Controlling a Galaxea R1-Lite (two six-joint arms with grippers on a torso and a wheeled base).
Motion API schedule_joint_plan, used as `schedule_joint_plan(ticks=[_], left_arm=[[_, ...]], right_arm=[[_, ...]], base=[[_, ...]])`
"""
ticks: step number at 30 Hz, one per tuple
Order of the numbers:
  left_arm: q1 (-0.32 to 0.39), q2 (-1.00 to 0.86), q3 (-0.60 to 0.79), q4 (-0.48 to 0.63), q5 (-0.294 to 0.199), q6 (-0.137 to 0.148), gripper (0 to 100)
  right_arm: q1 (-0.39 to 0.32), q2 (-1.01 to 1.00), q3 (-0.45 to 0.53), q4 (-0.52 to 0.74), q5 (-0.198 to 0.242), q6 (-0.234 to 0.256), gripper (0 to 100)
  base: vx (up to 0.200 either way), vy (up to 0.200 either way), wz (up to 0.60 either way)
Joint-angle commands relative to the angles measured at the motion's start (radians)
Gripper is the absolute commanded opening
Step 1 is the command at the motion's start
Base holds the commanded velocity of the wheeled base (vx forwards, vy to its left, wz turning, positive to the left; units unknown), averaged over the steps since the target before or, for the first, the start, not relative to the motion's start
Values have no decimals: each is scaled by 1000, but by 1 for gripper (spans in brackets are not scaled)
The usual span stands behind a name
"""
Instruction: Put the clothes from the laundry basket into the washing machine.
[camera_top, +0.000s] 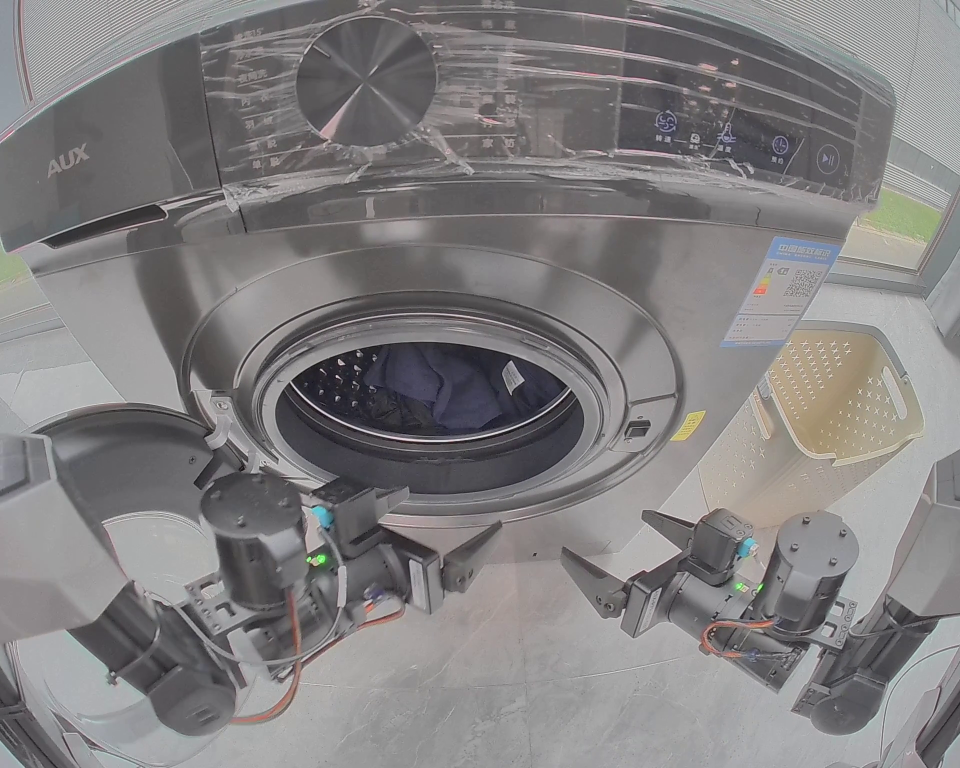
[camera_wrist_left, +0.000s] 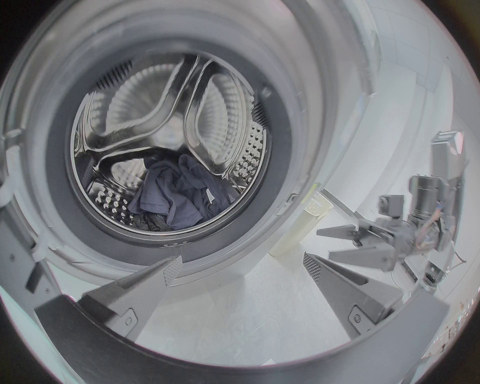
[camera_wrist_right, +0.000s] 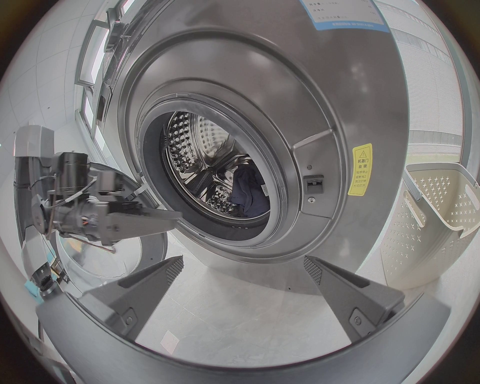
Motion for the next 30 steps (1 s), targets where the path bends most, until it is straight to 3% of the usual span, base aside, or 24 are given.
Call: schedule_joint_plan(ticks=[1, 9, 22, 30], left_arm=[[-41, -163, 216, -124, 44, 50, 100], [-46, -266, 296, -138, 100, 59, 100], [-32, -429, 406, -138, 103, 56, 100], [-3, -541, 446, -108, 114, 61, 100]], right_arm=[[-3, -128, 75, 2, -28, 1, 100], [-36, -257, 161, 2, -36, -5, 100], [-148, -349, 230, 6, -37, -19, 100], [-164, -441, 274, 15, -63, -21, 100]], base=[[0, 0, 0], [0, 0, 0], [0, 0, 0], [-200, 0, 0]])
